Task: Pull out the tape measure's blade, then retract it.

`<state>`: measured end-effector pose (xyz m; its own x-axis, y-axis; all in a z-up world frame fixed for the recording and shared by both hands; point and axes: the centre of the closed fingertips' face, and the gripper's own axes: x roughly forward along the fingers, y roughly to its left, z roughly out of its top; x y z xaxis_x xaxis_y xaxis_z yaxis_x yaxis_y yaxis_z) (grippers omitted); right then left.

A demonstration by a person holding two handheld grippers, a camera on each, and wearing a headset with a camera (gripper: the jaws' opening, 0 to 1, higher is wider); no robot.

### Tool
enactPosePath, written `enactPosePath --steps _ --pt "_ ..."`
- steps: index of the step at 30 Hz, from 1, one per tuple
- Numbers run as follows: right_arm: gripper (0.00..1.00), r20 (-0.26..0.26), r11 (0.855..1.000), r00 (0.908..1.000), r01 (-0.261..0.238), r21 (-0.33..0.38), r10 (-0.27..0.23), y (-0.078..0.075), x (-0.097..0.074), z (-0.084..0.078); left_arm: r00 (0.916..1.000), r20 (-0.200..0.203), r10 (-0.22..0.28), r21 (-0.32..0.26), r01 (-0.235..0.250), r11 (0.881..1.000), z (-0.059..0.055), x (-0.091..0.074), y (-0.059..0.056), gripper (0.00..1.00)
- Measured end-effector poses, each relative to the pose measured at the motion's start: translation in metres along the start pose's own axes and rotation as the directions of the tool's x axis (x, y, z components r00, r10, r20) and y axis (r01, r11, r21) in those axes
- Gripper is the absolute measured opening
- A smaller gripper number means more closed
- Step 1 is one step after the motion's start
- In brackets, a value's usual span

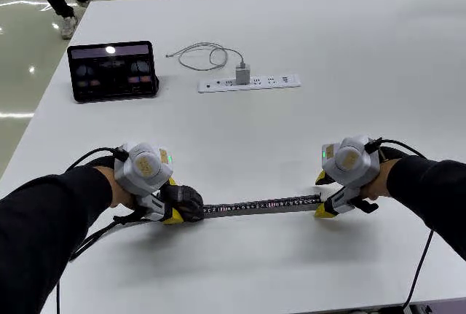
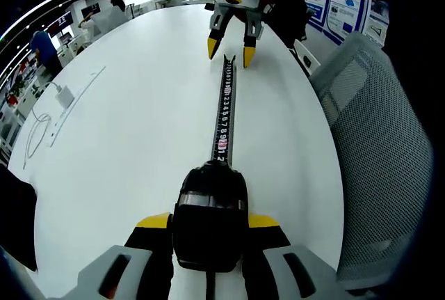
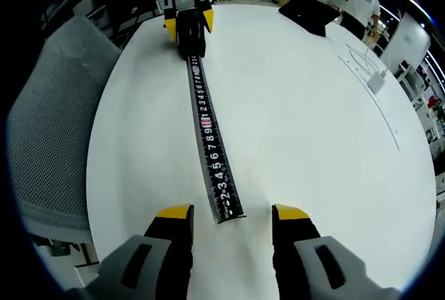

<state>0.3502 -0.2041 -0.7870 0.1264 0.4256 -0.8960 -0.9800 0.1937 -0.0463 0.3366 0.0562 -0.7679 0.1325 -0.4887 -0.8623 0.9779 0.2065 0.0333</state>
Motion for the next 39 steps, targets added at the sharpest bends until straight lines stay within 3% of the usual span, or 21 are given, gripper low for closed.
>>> enactPosePath --steps 7,13,22,25,28,31,33,35,38,39 --pt "0.44 0.009 1.000 0.9999 0.008 -0.007 -0.007 -0.001 -0.004 -0.002 0.9996 -0.009 0.027 0.028 -0.027 0.999 0.000 0.001 0.000 0.35" --pt "0.52 0.025 1.000 0.9997 0.001 0.026 -0.001 0.003 -0.007 -0.001 0.9999 -0.011 0.000 0.016 0.000 1.000 -0.003 -0.003 -0.005 0.43" --pt "0.60 0.042 0.998 0.9991 -0.001 0.066 -0.002 0.009 -0.007 -0.007 1.0000 0.001 0.003 -0.080 -0.003 0.997 -0.009 -0.008 -0.004 0.74" --pt "0.68 0.070 0.995 0.9974 -0.024 0.093 0.018 0.015 -0.007 -0.002 0.9993 -0.013 -0.036 -0.151 0.034 0.988 -0.016 -0.007 -0.014 0.82" --pt "0.75 0.077 0.996 0.9970 -0.013 0.085 0.006 0.015 -0.006 -0.001 0.9998 -0.019 0.011 -0.145 -0.013 0.989 -0.021 -0.007 -0.008 0.95" --pt "0.79 0.085 0.993 0.9963 -0.023 0.113 0.013 0.017 -0.007 0.001 0.9959 -0.030 0.086 -0.198 -0.090 0.976 -0.027 -0.010 0.003 1.00" --pt "0.85 0.099 0.992 0.9951 -0.012 0.125 -0.001 0.016 -0.007 0.004 0.9962 -0.027 0.083 -0.221 -0.087 0.971 -0.029 -0.013 0.003 1.00" --pt "0.91 0.103 0.990 0.9945 0.007 0.143 -0.022 0.015 -0.007 0.005 0.9959 0.006 0.090 -0.238 -0.086 0.967 -0.026 -0.017 0.002 1.00" --pt "0.98 0.113 0.984 0.9925 0.027 0.178 -0.047 0.014 -0.008 0.006 0.9916 0.027 0.126 -0.313 -0.112 0.943 -0.028 -0.021 0.002 1.00" --pt "1.00 0.116 0.981 0.9912 0.041 0.187 -0.063 0.013 -0.009 0.005 0.9834 0.043 0.176 -0.319 -0.154 0.935 -0.027 -0.024 0.007 1.00"
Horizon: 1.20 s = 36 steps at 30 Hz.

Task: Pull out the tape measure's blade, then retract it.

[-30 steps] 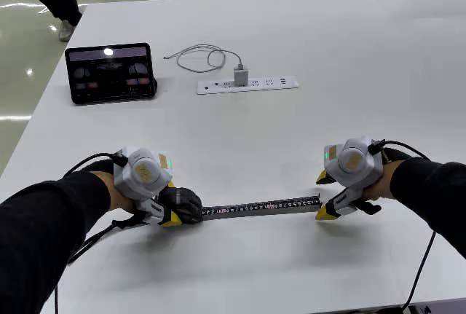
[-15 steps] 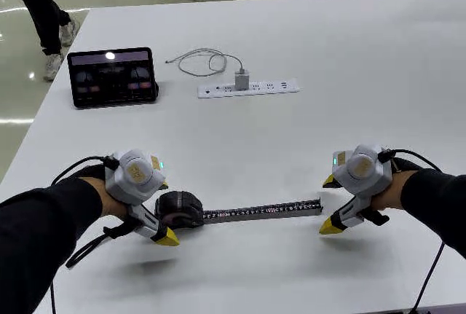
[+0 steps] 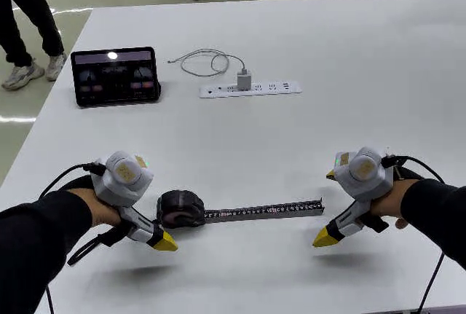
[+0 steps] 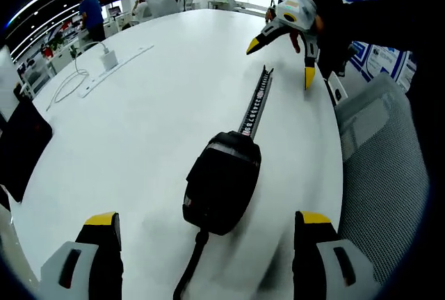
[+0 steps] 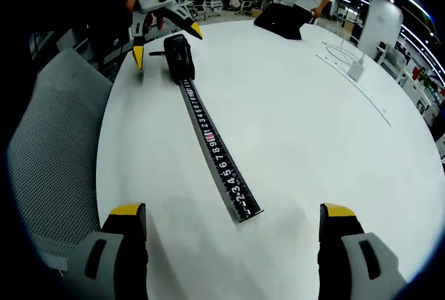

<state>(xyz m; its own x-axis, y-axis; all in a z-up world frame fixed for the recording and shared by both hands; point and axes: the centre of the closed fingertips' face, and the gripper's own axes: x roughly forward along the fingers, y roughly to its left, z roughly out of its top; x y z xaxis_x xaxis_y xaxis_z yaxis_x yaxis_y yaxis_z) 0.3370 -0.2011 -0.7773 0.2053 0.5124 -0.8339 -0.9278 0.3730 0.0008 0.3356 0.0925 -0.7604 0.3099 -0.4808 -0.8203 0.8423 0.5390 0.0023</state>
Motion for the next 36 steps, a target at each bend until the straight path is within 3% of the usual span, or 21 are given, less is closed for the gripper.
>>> enactPosePath --steps 2,7,11,15,17,19,22,25,31,34,35,36 --pt "1.00 0.019 0.999 0.9997 0.017 0.035 -0.018 0.000 -0.002 0.000 0.9993 0.031 0.020 -0.033 -0.019 0.999 -0.001 -0.004 -0.001 1.00" --pt "1.00 0.085 0.992 0.9927 0.078 0.098 -0.086 -0.004 -0.011 0.001 0.9961 0.088 -0.013 -0.098 0.022 0.995 -0.009 -0.014 -0.017 1.00" --pt "1.00 0.125 0.984 0.9848 0.102 0.148 -0.121 0.000 -0.020 -0.002 0.9901 0.141 -0.001 -0.137 0.020 0.990 -0.013 -0.022 -0.020 1.00" --pt "1.00 0.153 0.976 0.9767 0.122 0.178 -0.150 0.004 -0.026 -0.012 0.9758 0.210 0.060 -0.199 -0.018 0.980 -0.015 -0.036 -0.014 1.00" --pt "1.00 0.161 0.974 0.9755 0.118 0.194 -0.150 0.008 -0.028 -0.017 0.9626 0.253 0.098 -0.219 -0.041 0.975 -0.015 -0.042 -0.011 1.00" --pt "1.00 0.173 0.968 0.9703 0.131 0.214 -0.169 0.011 -0.032 -0.020 0.9622 0.252 0.103 -0.239 -0.041 0.970 -0.019 -0.048 -0.013 1.00" --pt "1.00 0.194 0.960 0.9615 0.146 0.239 -0.194 0.016 -0.042 -0.028 0.9436 0.294 0.152 -0.272 -0.069 0.960 -0.020 -0.057 -0.011 1.00" --pt "1.00 0.208 0.952 0.9576 0.139 0.271 -0.199 0.023 -0.049 -0.035 0.9466 0.275 0.169 -0.287 -0.087 0.954 -0.029 -0.060 -0.012 1.00" --pt "1.00 0.210 0.951 0.9524 0.163 0.262 -0.221 0.039 -0.059 -0.049 0.9395 0.282 0.194 -0.292 -0.109 0.950 -0.037 -0.069 -0.019 1.00" --pt "1.00 0.199 0.950 0.9518 0.179 0.256 -0.233 0.045 -0.065 -0.056 0.9450 0.264 0.193 -0.305 -0.108 0.946 -0.043 -0.071 -0.025 1.00" --pt "1.00 0.211 0.942 0.9432 0.195 0.273 -0.256 0.046 -0.069 -0.056 0.9422 0.257 0.215 -0.303 -0.133 0.944 -0.047 -0.073 -0.025 1.00" --pt "1.00 0.214 0.941 0.9425 0.194 0.276 -0.257 0.048 -0.070 -0.057 0.9353 0.252 0.248 -0.312 -0.164 0.936 -0.050 -0.075 -0.021 1.00"
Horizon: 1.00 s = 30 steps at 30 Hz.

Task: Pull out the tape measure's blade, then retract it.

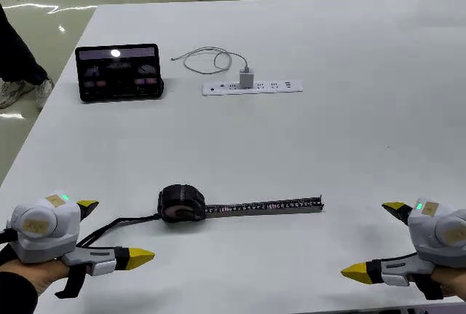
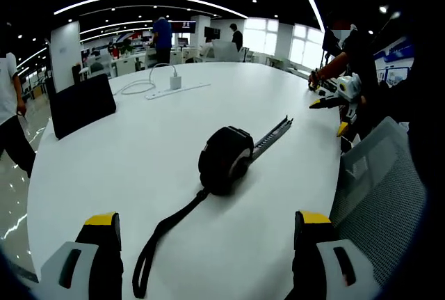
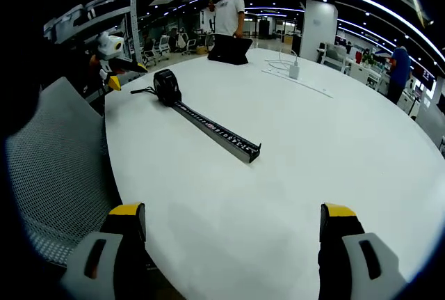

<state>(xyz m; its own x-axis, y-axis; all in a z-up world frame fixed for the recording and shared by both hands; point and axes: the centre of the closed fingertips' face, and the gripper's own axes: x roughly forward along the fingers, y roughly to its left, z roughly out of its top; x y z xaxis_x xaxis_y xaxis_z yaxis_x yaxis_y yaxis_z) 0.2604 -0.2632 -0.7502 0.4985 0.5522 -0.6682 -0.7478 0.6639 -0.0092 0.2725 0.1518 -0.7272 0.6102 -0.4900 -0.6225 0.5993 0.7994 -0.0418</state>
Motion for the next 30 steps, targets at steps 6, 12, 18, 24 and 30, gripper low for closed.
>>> enactPosePath --steps 6,12,18,24,30 --pt "1.00 0.008 1.000 0.9999 0.012 -0.004 -0.012 0.007 -0.015 -0.008 0.9997 0.020 0.010 -0.037 -0.009 0.999 -0.008 -0.015 -0.003 1.00" --pt "1.00 0.023 0.999 0.9986 0.048 -0.001 -0.048 -0.001 -0.034 -0.009 0.9993 0.026 0.026 -0.046 -0.025 0.999 -0.013 -0.029 0.002 1.00" --pt "1.00 0.040 0.996 0.9956 0.084 0.013 -0.084 -0.006 -0.051 -0.009 0.9992 0.023 0.032 -0.050 -0.031 0.998 -0.022 -0.043 0.004 1.00" --pt "1.00 0.019 0.996 0.9964 0.083 0.015 -0.083 -0.005 -0.054 -0.022 0.9987 0.010 0.050 -0.065 -0.049 0.997 -0.032 -0.049 0.006 1.00" --pt "1.00 0.020 0.996 0.9958 0.089 0.018 -0.089 -0.007 -0.060 -0.023 0.9982 0.025 0.055 -0.079 -0.053 0.995 -0.026 -0.051 0.006 0.99"
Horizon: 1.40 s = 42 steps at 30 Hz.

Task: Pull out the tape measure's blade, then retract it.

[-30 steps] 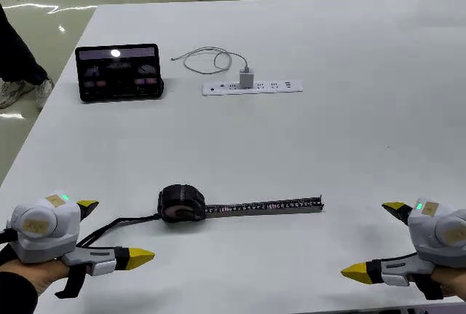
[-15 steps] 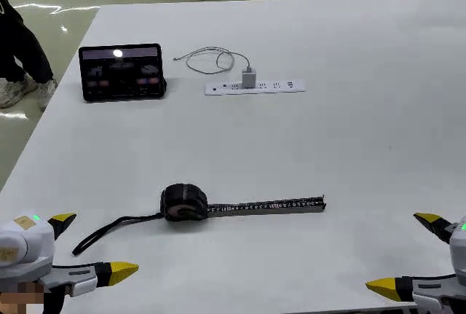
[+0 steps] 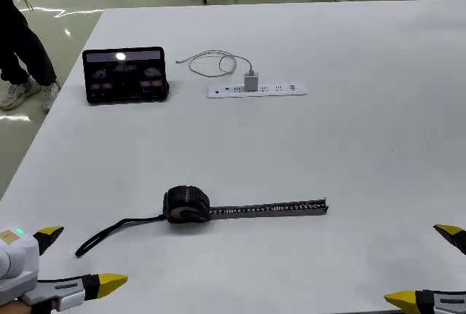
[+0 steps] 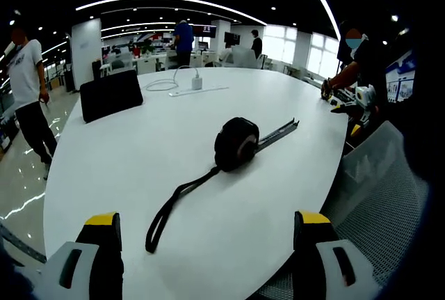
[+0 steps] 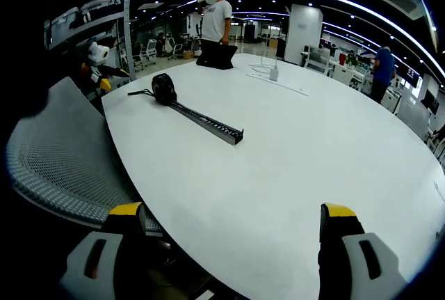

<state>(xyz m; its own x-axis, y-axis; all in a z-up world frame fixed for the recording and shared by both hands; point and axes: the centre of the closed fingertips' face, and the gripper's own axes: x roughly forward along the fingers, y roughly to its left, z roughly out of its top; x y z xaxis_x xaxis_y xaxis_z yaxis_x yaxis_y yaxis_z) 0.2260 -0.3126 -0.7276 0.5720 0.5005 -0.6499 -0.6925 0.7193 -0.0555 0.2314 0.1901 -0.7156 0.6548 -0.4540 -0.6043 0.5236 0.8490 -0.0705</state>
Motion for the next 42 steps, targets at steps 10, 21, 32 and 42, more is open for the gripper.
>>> enactPosePath --steps 10,21,32,42 --pt "1.00 0.015 1.000 0.9996 0.024 -0.015 -0.024 -0.008 -0.010 0.014 0.9998 -0.016 -0.011 0.024 0.011 1.000 0.000 -0.002 -0.002 1.00" --pt "1.00 -0.002 1.000 1.0000 0.001 -0.014 -0.001 -0.002 -0.006 0.012 0.9998 -0.017 -0.009 0.024 0.009 1.000 0.002 -0.001 -0.002 1.00" --pt "1.00 -0.006 1.000 1.0000 -0.004 -0.014 0.004 0.000 -0.005 0.012 0.9998 -0.007 -0.020 0.031 0.020 0.999 0.010 0.006 -0.005 1.00" --pt "1.00 0.021 1.000 0.9997 0.011 0.009 -0.011 -0.004 0.000 0.023 0.9994 0.006 -0.033 0.020 0.033 0.999 0.026 0.017 -0.014 1.00"
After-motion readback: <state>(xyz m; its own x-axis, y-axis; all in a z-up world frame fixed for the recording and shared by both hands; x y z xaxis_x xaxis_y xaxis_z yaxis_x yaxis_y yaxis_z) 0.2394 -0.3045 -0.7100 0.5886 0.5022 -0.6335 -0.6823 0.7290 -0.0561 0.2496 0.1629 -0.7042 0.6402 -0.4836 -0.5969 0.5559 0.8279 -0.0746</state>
